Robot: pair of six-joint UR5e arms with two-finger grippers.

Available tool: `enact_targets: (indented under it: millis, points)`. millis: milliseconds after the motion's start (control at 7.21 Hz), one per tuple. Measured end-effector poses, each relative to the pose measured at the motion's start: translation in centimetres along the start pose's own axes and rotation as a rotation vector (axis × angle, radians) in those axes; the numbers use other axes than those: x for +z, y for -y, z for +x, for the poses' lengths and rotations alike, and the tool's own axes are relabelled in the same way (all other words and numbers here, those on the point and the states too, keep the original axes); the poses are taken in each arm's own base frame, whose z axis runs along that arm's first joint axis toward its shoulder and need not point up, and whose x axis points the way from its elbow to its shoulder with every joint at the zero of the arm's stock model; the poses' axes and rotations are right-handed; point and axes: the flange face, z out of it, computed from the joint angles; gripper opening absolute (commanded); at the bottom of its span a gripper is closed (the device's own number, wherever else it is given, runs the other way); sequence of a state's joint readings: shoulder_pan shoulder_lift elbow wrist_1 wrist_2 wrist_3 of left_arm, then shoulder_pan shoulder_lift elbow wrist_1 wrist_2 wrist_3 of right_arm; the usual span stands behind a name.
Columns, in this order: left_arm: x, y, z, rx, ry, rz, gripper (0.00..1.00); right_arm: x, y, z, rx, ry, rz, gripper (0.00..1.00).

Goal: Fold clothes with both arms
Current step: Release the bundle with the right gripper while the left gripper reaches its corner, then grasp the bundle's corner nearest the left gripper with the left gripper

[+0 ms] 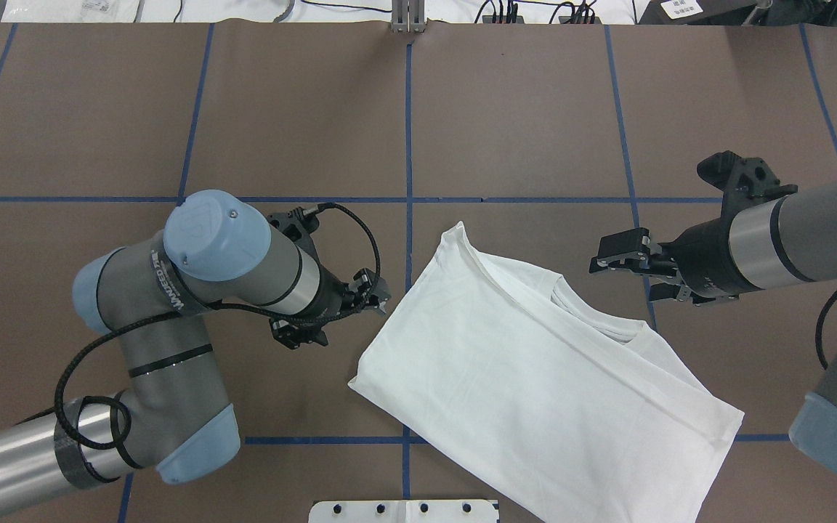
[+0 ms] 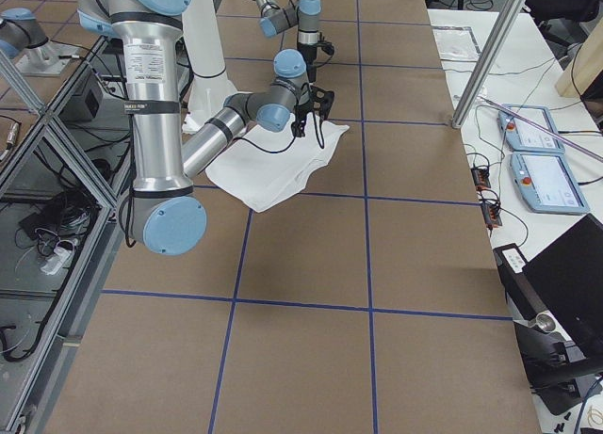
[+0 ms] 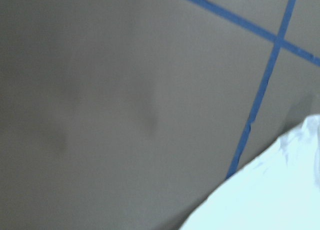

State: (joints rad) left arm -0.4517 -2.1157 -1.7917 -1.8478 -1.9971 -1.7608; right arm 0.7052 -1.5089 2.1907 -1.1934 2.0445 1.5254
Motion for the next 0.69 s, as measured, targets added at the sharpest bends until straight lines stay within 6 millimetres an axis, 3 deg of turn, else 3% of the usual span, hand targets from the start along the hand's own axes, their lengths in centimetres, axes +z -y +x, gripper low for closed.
enact_targets:
  millis: [139,416,693]
  points:
    - [1.7,-1.8,-0.5,-0.023,0.026,-0.012,0.99,-0.3,0.3,-0.2,0.001,0.006,0.007,1.0]
    - [5.0,-2.5,-1.4,-0.039,0.067,-0.007,0.99,-0.5,0.4,-0.8,-0.004,0.018,0.012,1.0]
    - [6.3,-3.2,-1.9,-0.036,0.082,-0.017,0.99,-0.4,0.5,-1.0,-0.004,0.02,0.013,1.0]
